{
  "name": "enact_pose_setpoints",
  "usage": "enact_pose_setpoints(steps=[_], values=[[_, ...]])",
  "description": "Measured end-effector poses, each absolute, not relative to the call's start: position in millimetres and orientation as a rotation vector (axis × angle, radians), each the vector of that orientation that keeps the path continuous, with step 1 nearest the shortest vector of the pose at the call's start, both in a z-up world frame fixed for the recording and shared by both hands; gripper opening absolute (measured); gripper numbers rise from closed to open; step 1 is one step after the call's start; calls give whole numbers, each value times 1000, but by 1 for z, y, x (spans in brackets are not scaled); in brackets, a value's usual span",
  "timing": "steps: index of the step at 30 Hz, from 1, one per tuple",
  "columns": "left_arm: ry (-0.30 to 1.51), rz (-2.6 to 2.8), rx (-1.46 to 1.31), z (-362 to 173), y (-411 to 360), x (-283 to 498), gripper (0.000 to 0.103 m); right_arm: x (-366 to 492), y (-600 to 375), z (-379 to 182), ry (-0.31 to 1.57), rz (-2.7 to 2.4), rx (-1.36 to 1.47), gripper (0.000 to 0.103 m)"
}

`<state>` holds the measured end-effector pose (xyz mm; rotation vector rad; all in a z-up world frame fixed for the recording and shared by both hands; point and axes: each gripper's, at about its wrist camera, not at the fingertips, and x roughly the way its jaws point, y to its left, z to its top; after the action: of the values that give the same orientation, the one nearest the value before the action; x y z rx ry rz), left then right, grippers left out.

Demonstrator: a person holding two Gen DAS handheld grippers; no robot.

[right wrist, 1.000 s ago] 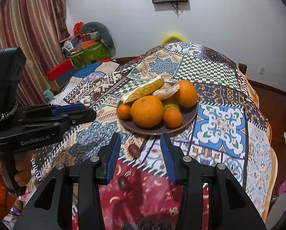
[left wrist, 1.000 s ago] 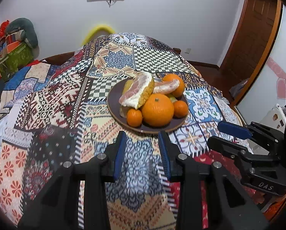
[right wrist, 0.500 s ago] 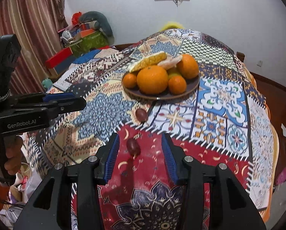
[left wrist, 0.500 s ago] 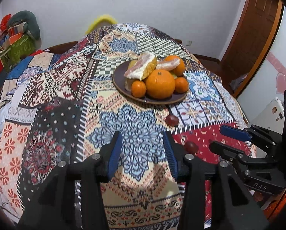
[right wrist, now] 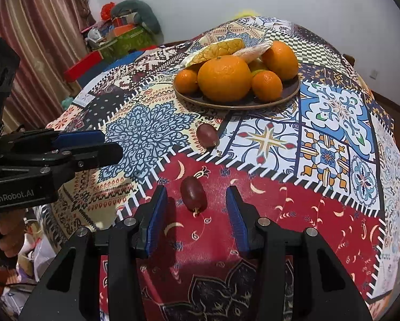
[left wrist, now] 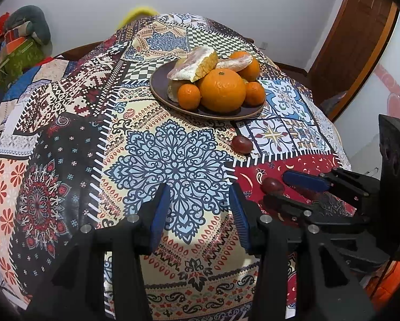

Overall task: Organize fruits
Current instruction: 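Grasp a dark red date with the right tool while the left tool grasps another date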

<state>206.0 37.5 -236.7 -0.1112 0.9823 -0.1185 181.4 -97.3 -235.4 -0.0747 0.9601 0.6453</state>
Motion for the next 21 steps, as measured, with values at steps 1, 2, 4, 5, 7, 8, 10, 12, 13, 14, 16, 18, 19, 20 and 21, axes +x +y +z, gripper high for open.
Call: enact_pose_setpoints(steps=[1,2,4,5,7,8,10,12,13,14,16,18,19,20,21], values=[[983,-121,-112,-237,37,207,45,181,-96,-236,959,644,-81,36],[983,-123,-114,-237,37,208,45,182,-95,-236,960,646,-86,33],[985,-130,-115,-238,36,211,45,183,-94,-237,957,642,-103,27],[985,-133,-113,-238,35,213,45,184,-94,-237,956,641,-105,21],[987,-139,-107,-239,32,216,45,185,-95,-238,958,650,-97,16],[988,-142,-106,-239,31,217,45,186,-96,-238,958,654,-89,16],[992,-152,-104,-240,27,221,45,186,-99,-236,956,660,-75,16],[995,-161,-95,-241,22,226,45,187,-104,-234,951,656,-60,16],[996,-166,-92,-242,19,228,45,188,-108,-233,948,651,-51,16],[997,-172,-89,-242,17,230,45,189,-114,-230,941,640,-42,16],[1002,-184,-83,-244,10,236,45,191,-123,-227,929,623,-30,16],[1004,-190,-75,-245,4,242,45,194,-134,-222,917,606,-15,16],[1007,-195,-71,-246,0,246,45,195,-137,-221,915,601,-10,16],[1008,-199,-69,-247,-3,249,45,197,-142,-219,910,593,-4,16],[1009,-203,-65,-248,-6,252,45,198,-148,-218,905,584,1,16]])
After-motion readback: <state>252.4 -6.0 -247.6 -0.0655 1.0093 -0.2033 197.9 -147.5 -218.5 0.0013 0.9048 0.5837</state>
